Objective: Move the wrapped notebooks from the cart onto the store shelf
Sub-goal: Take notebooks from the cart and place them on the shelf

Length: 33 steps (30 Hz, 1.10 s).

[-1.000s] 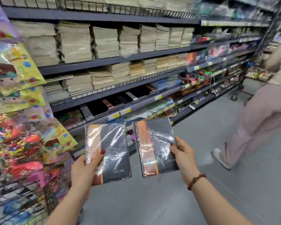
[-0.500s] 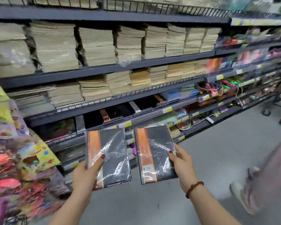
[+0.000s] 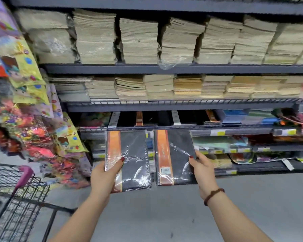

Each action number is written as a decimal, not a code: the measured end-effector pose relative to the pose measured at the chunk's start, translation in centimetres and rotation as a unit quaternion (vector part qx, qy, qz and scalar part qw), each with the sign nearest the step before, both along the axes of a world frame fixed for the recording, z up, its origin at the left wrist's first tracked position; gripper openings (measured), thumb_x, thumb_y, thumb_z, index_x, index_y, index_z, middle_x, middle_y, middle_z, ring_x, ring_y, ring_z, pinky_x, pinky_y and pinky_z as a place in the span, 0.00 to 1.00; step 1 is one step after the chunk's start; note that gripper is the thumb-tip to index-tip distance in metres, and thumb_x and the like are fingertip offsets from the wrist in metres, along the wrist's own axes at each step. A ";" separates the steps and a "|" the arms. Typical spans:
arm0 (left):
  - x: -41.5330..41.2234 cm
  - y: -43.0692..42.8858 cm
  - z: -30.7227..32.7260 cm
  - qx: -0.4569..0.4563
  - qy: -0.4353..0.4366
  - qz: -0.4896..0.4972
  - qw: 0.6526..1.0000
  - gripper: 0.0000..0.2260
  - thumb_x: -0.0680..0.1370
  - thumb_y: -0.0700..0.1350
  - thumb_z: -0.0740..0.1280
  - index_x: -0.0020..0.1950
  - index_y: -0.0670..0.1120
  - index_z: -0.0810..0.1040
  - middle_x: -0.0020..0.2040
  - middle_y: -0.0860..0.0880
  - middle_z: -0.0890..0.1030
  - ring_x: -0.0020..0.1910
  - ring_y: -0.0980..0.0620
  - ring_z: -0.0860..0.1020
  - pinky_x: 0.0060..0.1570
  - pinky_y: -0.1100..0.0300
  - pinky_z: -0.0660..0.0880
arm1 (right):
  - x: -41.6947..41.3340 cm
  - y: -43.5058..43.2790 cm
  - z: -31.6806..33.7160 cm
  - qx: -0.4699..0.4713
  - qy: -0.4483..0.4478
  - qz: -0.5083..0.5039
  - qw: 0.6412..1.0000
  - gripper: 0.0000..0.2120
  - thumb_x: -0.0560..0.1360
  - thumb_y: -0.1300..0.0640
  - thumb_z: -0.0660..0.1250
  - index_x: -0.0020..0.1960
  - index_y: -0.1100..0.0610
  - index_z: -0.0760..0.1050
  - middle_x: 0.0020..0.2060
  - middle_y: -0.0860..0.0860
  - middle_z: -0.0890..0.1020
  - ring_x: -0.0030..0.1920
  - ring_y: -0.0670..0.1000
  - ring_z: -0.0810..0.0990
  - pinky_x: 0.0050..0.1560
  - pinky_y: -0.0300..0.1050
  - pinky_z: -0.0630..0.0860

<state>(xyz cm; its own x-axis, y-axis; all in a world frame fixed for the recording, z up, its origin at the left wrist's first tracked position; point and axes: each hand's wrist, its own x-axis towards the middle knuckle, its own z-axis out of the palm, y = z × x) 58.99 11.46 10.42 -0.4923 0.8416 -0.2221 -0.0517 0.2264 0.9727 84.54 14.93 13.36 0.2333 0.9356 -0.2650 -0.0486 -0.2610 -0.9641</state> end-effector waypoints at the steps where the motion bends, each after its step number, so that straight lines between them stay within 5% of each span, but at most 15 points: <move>1: -0.1 0.3 -0.2 -0.004 0.000 0.008 1.000 0.14 0.72 0.48 0.74 0.47 0.38 0.79 0.35 0.42 0.75 0.34 0.48 0.72 0.22 0.63 0.71 | -0.1 0.8 -0.3 0.000 0.002 0.004 1.000 0.16 0.78 0.68 0.60 0.62 0.57 0.77 0.50 0.54 0.83 0.43 0.50 0.76 0.53 0.55 0.77; 4: -0.5 1.5 -0.6 -0.012 -0.008 0.032 0.999 0.10 0.71 0.49 0.74 0.45 0.43 0.81 0.35 0.42 0.76 0.33 0.47 0.72 0.27 0.58 0.72 | -0.6 3.4 -0.8 -0.006 0.004 0.017 1.000 0.16 0.78 0.68 0.59 0.58 0.55 0.78 0.43 0.48 0.82 0.41 0.49 0.78 0.40 0.39 0.75; 8: -1.3 4.3 -1.0 -0.013 -0.013 0.056 0.998 0.09 0.72 0.47 0.74 0.44 0.42 0.81 0.33 0.45 0.77 0.31 0.48 0.73 0.27 0.61 0.71 | -2.0 7.3 -1.6 -0.027 0.004 0.018 0.999 0.15 0.77 0.69 0.60 0.60 0.58 0.77 0.52 0.53 0.83 0.47 0.55 0.80 0.58 0.49 0.75; 10: -1.8 5.8 -1.4 -0.009 -0.009 0.068 0.998 0.09 0.72 0.47 0.74 0.42 0.41 0.81 0.33 0.46 0.78 0.31 0.48 0.74 0.27 0.61 0.71 | -2.7 9.4 -2.0 -0.039 0.002 0.012 0.999 0.14 0.77 0.68 0.60 0.58 0.56 0.76 0.51 0.51 0.81 0.48 0.50 0.79 0.59 0.46 0.72; 15: -2.8 9.6 -2.8 -0.022 -0.010 0.072 0.997 0.08 0.71 0.47 0.74 0.41 0.43 0.82 0.31 0.50 0.80 0.32 0.49 0.76 0.34 0.58 0.73 | -3.9 14.2 -3.9 -0.068 -0.012 -0.013 0.998 0.16 0.77 0.66 0.61 0.58 0.50 0.76 0.55 0.55 0.81 0.55 0.57 0.79 0.61 0.58 0.74; 24: -2.8 14.1 -7.5 -0.069 -0.076 0.106 0.989 0.14 0.67 0.49 0.77 0.46 0.42 0.82 0.37 0.44 0.82 0.36 0.47 0.77 0.39 0.51 0.73 | -4.8 20.3 -7.9 -0.106 -0.025 0.012 0.994 0.16 0.77 0.68 0.60 0.62 0.57 0.76 0.51 0.54 0.81 0.49 0.53 0.78 0.49 0.44 0.73; 28: -2.6 15.6 -10.5 -0.080 -0.103 0.141 0.981 0.10 0.71 0.45 0.74 0.47 0.41 0.82 0.40 0.41 0.83 0.36 0.47 0.80 0.38 0.54 0.78 | -5.0 23.3 -11.0 -0.102 -0.046 0.039 0.993 0.16 0.77 0.68 0.61 0.62 0.59 0.76 0.50 0.53 0.81 0.51 0.52 0.78 0.44 0.36 0.72; 33: -2.6 17.6 -13.6 -0.083 -0.096 0.189 0.974 0.09 0.71 0.47 0.74 0.46 0.43 0.81 0.41 0.42 0.83 0.40 0.44 0.80 0.41 0.50 0.78 | -5.6 27.1 -13.3 -0.079 -0.029 0.046 0.995 0.14 0.77 0.67 0.62 0.55 0.52 0.77 0.46 0.44 0.81 0.46 0.45 0.78 0.51 0.39 0.71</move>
<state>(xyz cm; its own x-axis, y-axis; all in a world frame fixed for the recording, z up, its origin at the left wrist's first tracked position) 56.37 29.03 -3.19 -0.6963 0.5532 -0.4574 -0.3385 0.3088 0.8888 78.99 42.07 0.08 0.1673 0.9011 -0.3999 0.0377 -0.4112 -0.9108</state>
